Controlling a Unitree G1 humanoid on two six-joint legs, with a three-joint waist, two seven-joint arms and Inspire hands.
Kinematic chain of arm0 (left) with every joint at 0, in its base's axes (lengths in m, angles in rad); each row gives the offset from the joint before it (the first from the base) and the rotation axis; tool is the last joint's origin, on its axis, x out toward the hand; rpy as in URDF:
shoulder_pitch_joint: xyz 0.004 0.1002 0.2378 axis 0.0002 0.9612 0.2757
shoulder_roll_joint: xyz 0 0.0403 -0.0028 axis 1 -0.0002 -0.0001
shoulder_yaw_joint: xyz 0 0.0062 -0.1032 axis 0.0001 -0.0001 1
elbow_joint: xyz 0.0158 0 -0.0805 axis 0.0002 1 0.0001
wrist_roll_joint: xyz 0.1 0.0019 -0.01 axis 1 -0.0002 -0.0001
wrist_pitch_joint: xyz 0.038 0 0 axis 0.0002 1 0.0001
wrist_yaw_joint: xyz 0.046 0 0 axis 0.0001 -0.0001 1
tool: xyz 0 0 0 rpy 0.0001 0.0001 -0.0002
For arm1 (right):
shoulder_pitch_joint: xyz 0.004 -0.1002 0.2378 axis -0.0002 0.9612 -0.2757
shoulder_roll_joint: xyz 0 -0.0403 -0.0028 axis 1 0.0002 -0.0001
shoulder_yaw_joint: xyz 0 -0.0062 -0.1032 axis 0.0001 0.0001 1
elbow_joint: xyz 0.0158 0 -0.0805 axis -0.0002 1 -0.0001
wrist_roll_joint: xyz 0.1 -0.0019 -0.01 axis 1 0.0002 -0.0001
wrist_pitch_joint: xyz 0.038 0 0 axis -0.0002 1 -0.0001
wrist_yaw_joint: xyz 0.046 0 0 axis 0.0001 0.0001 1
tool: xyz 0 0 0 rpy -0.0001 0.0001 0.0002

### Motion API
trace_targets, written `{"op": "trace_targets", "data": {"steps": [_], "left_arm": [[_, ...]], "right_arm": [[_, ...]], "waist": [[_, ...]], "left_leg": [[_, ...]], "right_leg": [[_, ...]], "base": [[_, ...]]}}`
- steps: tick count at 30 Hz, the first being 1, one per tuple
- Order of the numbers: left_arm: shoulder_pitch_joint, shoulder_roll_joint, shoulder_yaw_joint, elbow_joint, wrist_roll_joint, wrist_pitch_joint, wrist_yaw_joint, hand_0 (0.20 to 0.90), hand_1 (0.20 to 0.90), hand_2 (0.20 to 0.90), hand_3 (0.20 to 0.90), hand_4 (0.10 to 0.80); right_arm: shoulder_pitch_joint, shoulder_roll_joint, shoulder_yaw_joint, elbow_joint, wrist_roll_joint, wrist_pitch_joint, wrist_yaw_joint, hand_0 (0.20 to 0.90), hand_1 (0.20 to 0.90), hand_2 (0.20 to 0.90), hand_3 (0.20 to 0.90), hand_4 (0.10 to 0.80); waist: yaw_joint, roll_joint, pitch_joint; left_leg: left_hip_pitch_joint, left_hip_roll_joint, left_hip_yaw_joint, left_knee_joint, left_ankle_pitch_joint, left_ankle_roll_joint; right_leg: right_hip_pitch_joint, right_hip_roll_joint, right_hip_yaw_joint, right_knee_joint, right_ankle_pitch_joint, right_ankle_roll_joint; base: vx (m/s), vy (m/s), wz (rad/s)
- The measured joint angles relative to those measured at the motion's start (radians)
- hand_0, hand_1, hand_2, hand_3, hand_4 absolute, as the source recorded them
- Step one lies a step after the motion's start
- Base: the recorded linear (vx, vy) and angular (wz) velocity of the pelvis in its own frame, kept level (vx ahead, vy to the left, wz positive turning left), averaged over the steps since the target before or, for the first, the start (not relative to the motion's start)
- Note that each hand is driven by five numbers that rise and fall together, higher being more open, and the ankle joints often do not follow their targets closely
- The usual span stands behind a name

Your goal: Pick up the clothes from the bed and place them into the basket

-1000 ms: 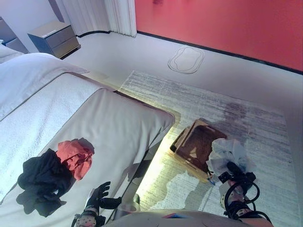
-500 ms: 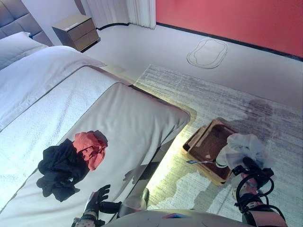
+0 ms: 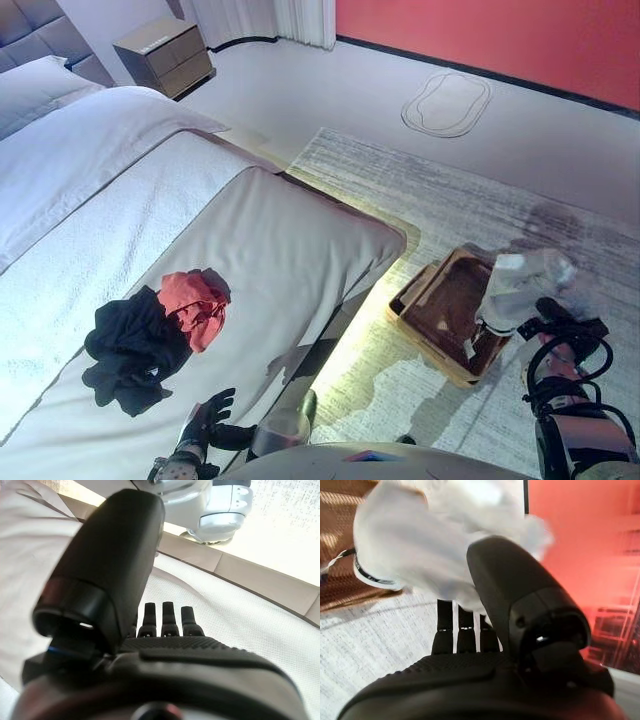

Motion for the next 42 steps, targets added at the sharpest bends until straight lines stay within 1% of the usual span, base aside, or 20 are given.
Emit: {"op": "trace_targets", "data": {"steps": [5, 9, 12, 14, 18, 21, 25, 27, 29, 34, 35, 36, 37, 38, 39, 40, 41, 42], "left_arm": [[-0.002, 0.001, 0.001, 0.038, 0.0, 0.058, -0.046, 0.9, 0.9, 0.9, 0.9, 0.8], [0.006, 0.001, 0.001, 0.05, 0.0, 0.073, -0.062, 0.9, 0.9, 0.9, 0.9, 0.8], [0.004, 0.0, 0.001, 0.046, 0.0, 0.072, -0.067, 0.9, 0.9, 0.9, 0.9, 0.8], [0.004, 0.0, 0.001, 0.043, 0.0, 0.072, -0.067, 0.9, 0.9, 0.9, 0.9, 0.8], [-0.001, -0.003, 0.028, 0.035, 0.0, 0.069, -0.065, 0.9, 0.9, 0.9, 0.9, 0.8], [-0.002, -0.003, 0.038, 0.034, 0.0, 0.069, -0.064, 0.9, 0.9, 0.9, 0.9, 0.8], [-0.007, -0.003, 0.038, 0.033, 0.0, 0.069, -0.063, 0.9, 0.9, 0.9, 0.9, 0.8], [-0.011, -0.003, 0.04, 0.033, 0.0, 0.069, -0.063, 0.9, 0.9, 0.9, 0.9, 0.8], [-0.013, -0.004, 0.064, 0.037, 0.0, 0.069, -0.064, 0.9, 0.9, 0.9, 0.9, 0.8], [-0.017, -0.003, 0.101, 0.037, -0.02, 0.066, -0.073, 0.9, 0.9, 0.9, 0.9, 0.8], [-0.021, 0.0, 0.106, 0.037, -0.019, 0.066, -0.074, 0.9, 0.9, 0.9, 0.9, 0.8], [-0.028, 0.001, 0.106, 0.039, -0.009, 0.069, -0.073, 0.9, 0.9, 0.9, 0.9, 0.8], [-0.035, 0.002, 0.106, 0.043, 0.007, 0.074, -0.073, 0.9, 0.9, 0.9, 0.9, 0.8], [-0.052, 0.004, 0.105, 0.061, 0.035, 0.079, -0.074, 0.9, 0.9, 0.9, 0.9, 0.8], [-0.075, 0.006, 0.105, 0.077, 0.071, 0.089, -0.073, 0.9, 0.9, 0.9, 0.9, 0.8], [-0.075, 0.007, 0.104, 0.077, 0.071, 0.099, -0.074, 0.9, 0.9, 0.9, 0.9, 0.8], [-0.079, 0.011, 0.098, 0.077, 0.071, 0.128, -0.076, 0.9, 0.9, 0.9, 0.9, 0.8], [-0.08, 0.014, 0.093, 0.077, 0.071, 0.151, -0.078, 0.9, 0.9, 0.9, 0.9, 0.8]], "right_arm": [[-0.067, -0.036, 0.002, 0.022, 0.002, 0.056, 0.107, 0.9, 0.9, 0.9, 0.9, 0.8], [-0.091, -0.05, 0.015, 0.022, 0.007, 0.072, 0.181, 0.9, 0.9, 0.9, 0.9, 0.8], [-0.096, -0.046, 0.053, 0.01, 0.009, 0.091, 0.226, 0.9, 0.9, 0.9, 0.9, 0.8], [-0.091, -0.03, 0.063, -0.001, 0.009, 0.092, 0.239, 0.9, 0.9, 0.9, 0.9, 0.8], [-0.048, 0.028, 0.091, -0.005, 0.008, 0.098, 0.285, 0.9, 0.9, 0.9, 0.9, 0.8], [0.017, 0.095, 0.106, -0.004, 0.008, 0.098, 0.348, 0.9, 0.9, 0.9, 0.9, 0.8], [0.067, 0.154, 0.184, -0.004, -0.007, 0.096, 0.396, 0.9, 0.9, 0.9, 0.9, 0.8], [0.084, 0.174, 0.224, -0.003, -0.044, 0.096, 0.421, 0.9, 0.9, 0.9, 0.9, 0.8], [0.087, 0.182, 0.272, -0.004, -0.121, 0.088, 0.429, 0.9, 0.9, 0.9, 0.9, 0.8], [0.067, 0.162, 0.359, -0.023, -0.353, 0.084, 0.376, 0.9, 0.9, 0.9, 0.9, 0.8], [0.057, 0.155, 0.36, -0.024, -0.4, 0.085, 0.369, 0.9, 0.9, 0.9, 0.9, 0.8], [0.053, 0.139, 0.367, -0.032, -0.438, 0.086, 0.366, 0.9, 0.9, 0.9, 0.9, 0.8], [0.052, 0.126, 0.376, -0.037, -0.462, 0.087, 0.366, 0.9, 0.9, 0.9, 0.9, 0.8], [0.053, 0.105, 0.39, -0.046, -0.488, 0.09, 0.367, 0.9, 0.9, 0.9, 0.9, 0.8], [0.052, 0.073, 0.403, -0.053, -0.516, 0.098, 0.37, 0.9, 0.9, 0.9, 0.9, 0.8], [0.051, 0.064, 0.402, -0.067, -0.523, 0.105, 0.375, 0.9, 0.9, 0.9, 0.9, 0.8], [0.061, 0.048, 0.403, -0.106, -0.53, 0.108, 0.379, 0.9, 0.9, 0.9, 0.9, 0.8], [0.074, 0.035, 0.403, -0.132, -0.547, 0.107, 0.384, 0.9, 0.9, 0.9, 0.9, 0.8]], "waist": [[0.011, 0.006, 0.005], [0.018, 0.005, 0.006], [0.025, 0.005, 0.006], [0.023, 0.004, 0.006], [0.023, -0.003, 0.007], [0.022, -0.015, 0.007], [0.022, -0.033, 0.006], [0.023, -0.042, 0.003], [0.029, -0.053, -0.002], [0.077, -0.06, -0.007], [0.084, -0.059, -0.008], [0.088, -0.057, -0.009], [0.086, -0.057, -0.009], [0.079, -0.056, -0.01], [0.06, -0.065, -0.012], [0.057, -0.066, -0.011], [0.032, -0.073, -0.008], [-0.006, -0.069, -0.011]], "left_leg": [[-0.007, 0.0, -0.007, 0.001, 0.0, 0.0], [-0.007, -0.004, -0.007, 0.0, 0.0, 0.0], [-0.008, -0.006, -0.007, 0.0, 0.0, 0.0], [-0.008, -0.008, -0.007, 0.0, 0.0, 0.0], [-0.007, -0.013, -0.007, 0.0, 0.0, 0.0], [-0.007, -0.015, -0.007, 0.0, 0.0, 0.0], [-0.007, -0.013, -0.01, 0.002, 0.001, 0.0], [-0.006, -0.014, -0.021, 0.005, 0.002, -0.003], [-0.008, -0.013, -0.043, 0.007, 0.006, -0.009], [-0.048, -0.018, -0.092, 0.038, 0.011, -0.024], [-0.061, -0.019, -0.101, 0.035, 0.018, -0.041], [-0.08, -0.016, -0.104, 0.03, 0.006, -0.062], [-0.091, -0.008, -0.077, 0.032, -0.002, -0.061], [-0.107, 0.02, 0.026, 0.036, -0.019, -0.045], [-0.112, 0.037, 0.142, 0.043, -0.029, -0.018], [-0.116, 0.045, 0.186, 0.055, -0.039, -0.003], [-0.124, 0.052, 0.313, 0.097, -0.054, 0.022], [-0.126, 0.058, 0.415, 0.14, -0.065, 0.04]], "right_leg": [[-0.003, -0.003, -0.005, 0.0, 0.0, 0.0], [-0.004, -0.006, -0.006, 0.0, 0.0, 0.0], [-0.004, -0.008, -0.007, 0.0, 0.0, 0.0], [-0.004, -0.005, -0.007, 0.0, 0.0, 0.0], [-0.003, -0.008, -0.008, 0.004, 0.0, 0.0], [-0.002, -0.01, -0.008, 0.005, 0.0, 0.0], [0.002, -0.007, -0.011, 0.005, 0.0, 0.0], [0.012, -0.006, -0.022, 0.005, 0.0, 0.0], [0.022, -0.005, -0.041, 0.003, -0.004, 0.004], [0.035, 0.001, -0.094, 0.005, -0.014, 0.011], [0.036, 0.003, -0.118, 0.005, -0.016, 0.012], [0.04, 0.005, -0.133, 0.005, -0.022, 0.022], [0.043, 0.001, -0.155, 0.005, -0.019, 0.018], [0.056, -0.003, -0.204, 0.006, -0.016, 0.021], [0.073, -0.021, -0.274, 0.01, -0.027, 0.013], [0.084, -0.028, -0.296, 0.011, -0.028, 0.013], [0.108, -0.045, -0.344, 0.02, -0.025, 0.018], [0.141, -0.057, -0.39, 0.054, -0.056, 0.034]], "base": [[0.014, 0.009, 0.03], [0.002, 0.015, 0.0], [-0.027, 0.011, 0.01], [-0.016, 0.001, 0.0], [-0.032, -0.007, 0.02], [-0.083, -0.019, 0.0], [-0.068, -0.027, 0.02], [-0.048, -0.023, 0.17], [-0.059, -0.029, 0.28], [-0.066, -0.017, 0.33], [0.013, 0.061, 0.64], [0.018, 0.119, 0.71], [-0.081, 0.228, 0.9], [-0.116, 0.288, 1.33], [-0.107, 0.275, 1.24], [-0.068, 0.236, 1.22], [0.011, 0.244, 1.16], [0.054, 0.302, 1.27]]}}
